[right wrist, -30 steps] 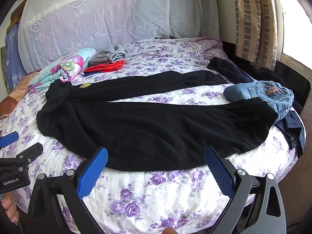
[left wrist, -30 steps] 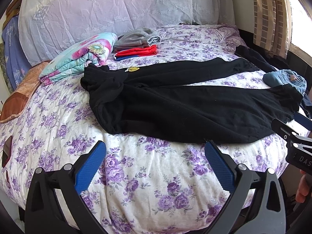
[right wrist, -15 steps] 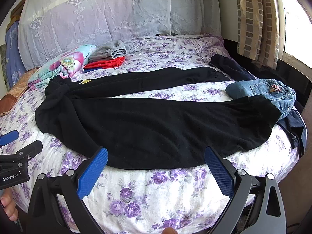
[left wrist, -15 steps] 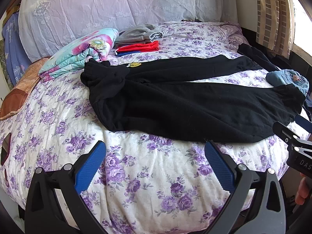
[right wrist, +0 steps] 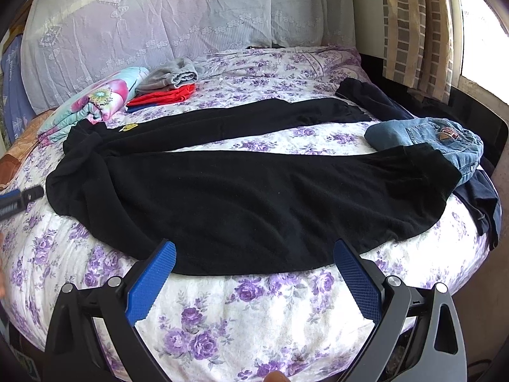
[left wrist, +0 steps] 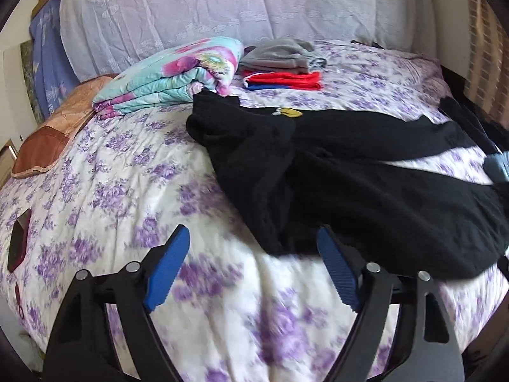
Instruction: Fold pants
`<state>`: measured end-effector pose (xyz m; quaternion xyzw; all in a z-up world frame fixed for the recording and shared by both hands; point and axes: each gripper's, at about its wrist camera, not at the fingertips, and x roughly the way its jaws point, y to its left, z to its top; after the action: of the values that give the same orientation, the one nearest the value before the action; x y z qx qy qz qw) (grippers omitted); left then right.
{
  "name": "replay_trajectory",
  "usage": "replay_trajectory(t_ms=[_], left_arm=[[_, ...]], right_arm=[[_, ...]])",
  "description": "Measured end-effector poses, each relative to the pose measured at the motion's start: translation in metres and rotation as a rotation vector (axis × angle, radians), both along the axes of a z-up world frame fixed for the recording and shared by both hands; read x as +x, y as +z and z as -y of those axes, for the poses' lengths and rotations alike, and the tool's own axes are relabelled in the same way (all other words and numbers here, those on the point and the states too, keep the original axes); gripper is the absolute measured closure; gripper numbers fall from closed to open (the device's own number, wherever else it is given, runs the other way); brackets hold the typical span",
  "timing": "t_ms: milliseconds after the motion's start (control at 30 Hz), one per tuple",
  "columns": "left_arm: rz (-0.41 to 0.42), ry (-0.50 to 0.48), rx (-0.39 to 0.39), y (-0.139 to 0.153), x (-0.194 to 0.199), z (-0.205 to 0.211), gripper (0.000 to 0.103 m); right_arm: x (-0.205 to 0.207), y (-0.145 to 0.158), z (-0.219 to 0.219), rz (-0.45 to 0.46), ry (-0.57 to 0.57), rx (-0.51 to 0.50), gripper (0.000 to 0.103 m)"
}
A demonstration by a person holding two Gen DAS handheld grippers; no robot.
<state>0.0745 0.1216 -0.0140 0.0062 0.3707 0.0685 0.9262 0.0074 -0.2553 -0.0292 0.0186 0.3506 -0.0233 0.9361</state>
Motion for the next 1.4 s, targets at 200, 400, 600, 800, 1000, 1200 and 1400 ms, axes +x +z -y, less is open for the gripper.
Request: replay_trajectory(t_ms=[200, 400, 600, 800, 1000, 1200, 1400], left_arm=[[-0.005, -0.058, 0.159, -0.001, 0.060, 0.013, 0.026], [-0.148, -0.095, 0.254, -0.034, 0.101, 0.016, 0.044], [-0.180, -0.035, 0.235, -0.047, 0.108, 0.003, 0.078], [-0.166, -0.016, 0.190, -0.039, 0.105, -0.012, 0.092], [-0.080, 0.067, 0.094, -0.013, 0.084, -0.050, 0.093], [0.055, 0.236, -0.183, 0.015, 0.007, -0.139, 0.093], [-0.095, 0.318, -0.337, -0.053, -0.043, -0.197, 0.081]], right_arm=[[0.003, -0.005, 0.001, -0.017, -0.001, -0.012, 0.003], [0.008, -0.009, 0.011, -0.025, -0.022, 0.024, 0.003], [0.014, -0.019, 0.014, -0.059, -0.031, 0.019, 0.003], [0.015, -0.025, 0.005, -0.071, -0.004, 0.004, 0.003], [0.014, -0.025, -0.001, -0.074, 0.004, -0.005, 0.003], [0.014, -0.028, -0.011, -0.076, 0.024, -0.030, 0.003], [0.019, -0.037, -0.031, -0.087, 0.064, -0.052, 0.003]])
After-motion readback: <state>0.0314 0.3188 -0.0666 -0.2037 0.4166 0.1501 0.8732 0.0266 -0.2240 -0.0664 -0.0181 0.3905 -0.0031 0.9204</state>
